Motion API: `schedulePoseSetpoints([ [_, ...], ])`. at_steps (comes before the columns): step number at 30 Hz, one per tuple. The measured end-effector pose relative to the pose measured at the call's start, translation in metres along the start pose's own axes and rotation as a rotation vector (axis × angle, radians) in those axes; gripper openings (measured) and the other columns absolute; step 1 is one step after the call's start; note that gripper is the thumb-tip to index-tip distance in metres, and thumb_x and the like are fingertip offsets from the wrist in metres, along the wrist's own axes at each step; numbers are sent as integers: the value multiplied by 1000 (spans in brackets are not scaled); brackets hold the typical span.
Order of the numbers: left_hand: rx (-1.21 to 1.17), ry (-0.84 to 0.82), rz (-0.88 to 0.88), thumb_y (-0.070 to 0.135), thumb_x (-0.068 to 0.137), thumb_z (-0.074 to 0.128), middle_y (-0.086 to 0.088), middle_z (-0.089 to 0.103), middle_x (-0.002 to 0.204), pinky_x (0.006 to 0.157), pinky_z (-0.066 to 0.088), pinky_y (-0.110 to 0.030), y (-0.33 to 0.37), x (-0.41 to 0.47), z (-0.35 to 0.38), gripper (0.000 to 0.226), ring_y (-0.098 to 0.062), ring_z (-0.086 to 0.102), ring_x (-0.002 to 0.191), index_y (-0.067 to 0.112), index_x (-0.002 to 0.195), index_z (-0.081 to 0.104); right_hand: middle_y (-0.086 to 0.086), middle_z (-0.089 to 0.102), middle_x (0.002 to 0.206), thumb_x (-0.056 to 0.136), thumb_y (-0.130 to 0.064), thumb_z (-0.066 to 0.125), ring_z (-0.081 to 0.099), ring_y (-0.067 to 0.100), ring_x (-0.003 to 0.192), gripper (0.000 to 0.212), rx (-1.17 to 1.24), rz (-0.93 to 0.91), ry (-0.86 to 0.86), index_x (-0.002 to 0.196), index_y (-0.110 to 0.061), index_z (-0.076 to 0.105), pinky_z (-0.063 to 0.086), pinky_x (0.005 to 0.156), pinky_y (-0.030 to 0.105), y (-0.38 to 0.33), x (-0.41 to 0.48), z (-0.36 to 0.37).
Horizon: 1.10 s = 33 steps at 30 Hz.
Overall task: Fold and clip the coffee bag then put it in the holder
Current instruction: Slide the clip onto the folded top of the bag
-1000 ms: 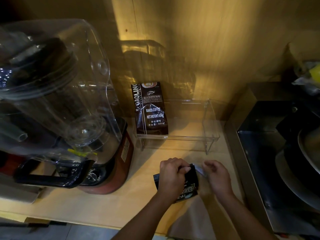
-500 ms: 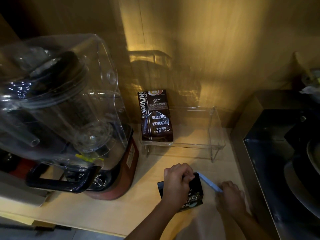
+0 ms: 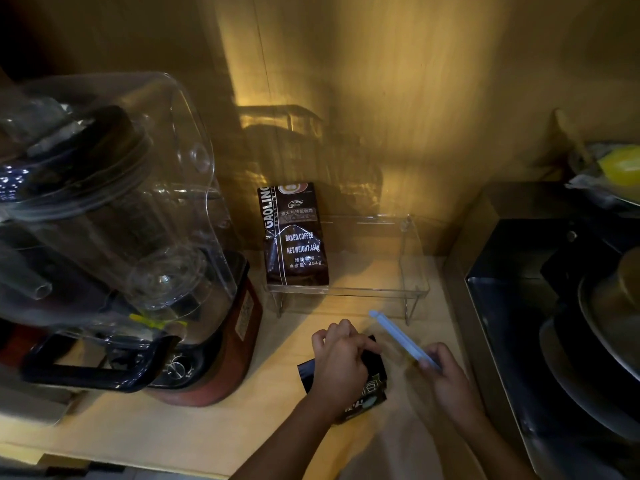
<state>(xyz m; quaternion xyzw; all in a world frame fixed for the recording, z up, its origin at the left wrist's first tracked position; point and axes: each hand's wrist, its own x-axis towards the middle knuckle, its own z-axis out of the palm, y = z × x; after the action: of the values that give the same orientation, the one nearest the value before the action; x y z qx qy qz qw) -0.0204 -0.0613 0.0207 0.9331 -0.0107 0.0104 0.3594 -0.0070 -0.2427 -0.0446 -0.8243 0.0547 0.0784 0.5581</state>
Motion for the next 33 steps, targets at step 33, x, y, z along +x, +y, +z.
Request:
schedulePoseSetpoints([
  [33,-319,-49,-219,31,97,33,9,41,68,83,16,-31,-1,20,-3,37,12,32,80,32,62,45,-1,69,65,82,-39,47,57,14,59,36,-559,-714,69,87,-11,69,39,56,24,-37,-4,-7],
])
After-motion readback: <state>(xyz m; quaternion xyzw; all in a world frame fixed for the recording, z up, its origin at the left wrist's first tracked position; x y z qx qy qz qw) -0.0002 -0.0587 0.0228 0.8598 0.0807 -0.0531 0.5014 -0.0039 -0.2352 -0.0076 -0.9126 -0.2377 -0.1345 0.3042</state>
